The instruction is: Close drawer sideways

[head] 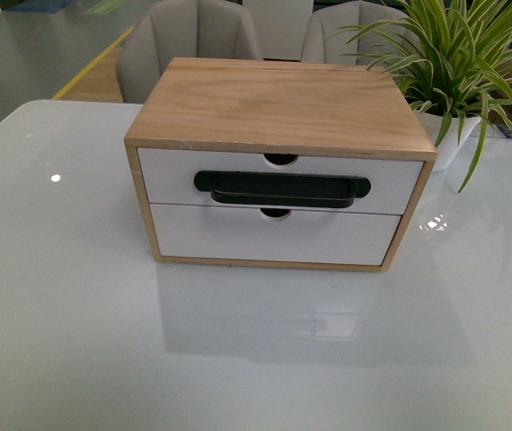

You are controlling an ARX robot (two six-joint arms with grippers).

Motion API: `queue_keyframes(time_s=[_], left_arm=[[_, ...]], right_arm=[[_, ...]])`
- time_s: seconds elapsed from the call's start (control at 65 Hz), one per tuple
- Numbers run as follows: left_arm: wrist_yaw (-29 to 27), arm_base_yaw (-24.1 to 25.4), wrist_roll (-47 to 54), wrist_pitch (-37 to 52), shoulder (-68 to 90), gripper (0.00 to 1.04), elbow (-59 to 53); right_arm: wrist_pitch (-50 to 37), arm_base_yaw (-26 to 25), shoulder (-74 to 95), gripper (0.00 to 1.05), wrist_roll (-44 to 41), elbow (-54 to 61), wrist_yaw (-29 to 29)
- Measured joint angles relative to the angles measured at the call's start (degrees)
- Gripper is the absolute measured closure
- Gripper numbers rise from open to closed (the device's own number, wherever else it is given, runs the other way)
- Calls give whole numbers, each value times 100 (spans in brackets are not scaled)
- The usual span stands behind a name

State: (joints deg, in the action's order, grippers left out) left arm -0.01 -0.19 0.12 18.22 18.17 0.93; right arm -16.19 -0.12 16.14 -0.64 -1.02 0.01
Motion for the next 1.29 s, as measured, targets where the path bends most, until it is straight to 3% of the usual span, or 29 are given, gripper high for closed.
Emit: queue_keyframes(time_s=[0.323,0.431,0.508,0.831,0.877,0.923,1.077,1.246,1.292], left_arm=[[0,0,0,-669,-669,103,0],[0,0,0,-951,-933,103,0],[2,2,0,-1757,-1639,103,0],[0,2,0,-1814,-1781,103,0],[0,2,-2,-1814,-1781,93,0],[0,2,-2,-1814,-1781,84,0],[0,2,-2,-1814,-1781,52,0],[0,2,-2,-1814,-1781,10,0],[0,2,2,-1814,-1781,7,0]], right_arm=[[597,0,-595,103,0,0,2],[1541,2,-1394,103,2,0,0],[1600,2,-1561,103,2,0,7],[1611,2,-1578,103,2,0,2],[1611,2,-1578,101,0,0,2],[1611,2,-1578,93,2,0,2],[1611,2,-1578,61,2,0,2],[1611,2,-1578,19,2,0,2],[1611,2,-1578,11,2,0,2]])
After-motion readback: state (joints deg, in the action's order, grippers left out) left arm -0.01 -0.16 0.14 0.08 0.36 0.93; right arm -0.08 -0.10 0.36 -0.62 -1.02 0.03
